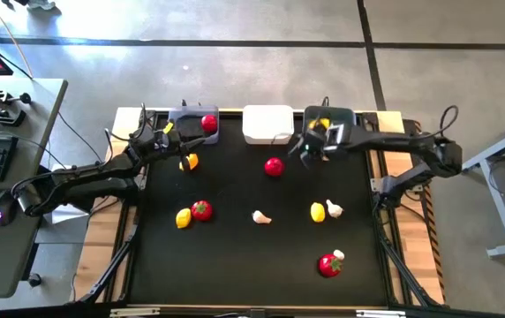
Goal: Sort produce into baskets
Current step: Put the tomato into the black bin
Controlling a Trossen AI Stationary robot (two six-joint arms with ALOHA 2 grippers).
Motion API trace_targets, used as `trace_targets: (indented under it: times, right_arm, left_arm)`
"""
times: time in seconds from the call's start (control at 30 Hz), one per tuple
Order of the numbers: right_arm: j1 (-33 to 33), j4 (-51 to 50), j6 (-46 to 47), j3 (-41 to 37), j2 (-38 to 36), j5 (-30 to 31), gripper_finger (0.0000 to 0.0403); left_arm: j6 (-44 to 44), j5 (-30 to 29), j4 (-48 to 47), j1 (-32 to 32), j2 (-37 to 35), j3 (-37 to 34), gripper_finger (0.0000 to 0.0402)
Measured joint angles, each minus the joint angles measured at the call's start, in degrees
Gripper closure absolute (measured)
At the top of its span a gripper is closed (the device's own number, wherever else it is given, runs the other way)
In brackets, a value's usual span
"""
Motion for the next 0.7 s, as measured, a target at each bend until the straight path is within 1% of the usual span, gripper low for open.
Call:
trace_targets:
  times: [0.17,0.23,0.33,0.47,0.57,0.63,0.7]
  right_arm:
    - [1.9,6.3,-0.3,-7.9,0.5,-6.9,0.0148]
    - [2.2,9.8,-2.1,-10.9,0.6,-9.0,0.0148]
    - [2.6,12.8,-4.2,-13.9,0.6,-10.0,0.0148]
    - [3.8,13.0,-6.9,-14.7,0.5,-9.3,0.0153]
    - [5.2,16.4,-9.4,-14.7,0.5,-7.4,0.017]
    - [6.0,21.8,-11.3,-15.2,0.4,-7.7,0.019]
    - [6.9,28.5,-12.9,-16.5,0.4,-8.8,0.0219]
  left_arm:
    - [-3.4,0.4,0.0,0.0,0.0,0.0,0.0332]
    - [-4.4,0.5,0.0,0.0,0.0,0.0,0.0332]
    - [-4.4,0.5,0.0,0.0,0.0,0.0,0.0332]
    - [-4.4,0.5,0.0,0.0,0.0,0.0,0.0332]
    - [-4.4,0.5,0.0,-0.3,0.0,0.0,0.0332]
    - [-4.4,0.4,0.0,-1.5,0.0,0.1,0.0334]
    - [-4.4,0.4,-0.2,-3.7,0.0,0.8,0.0342]
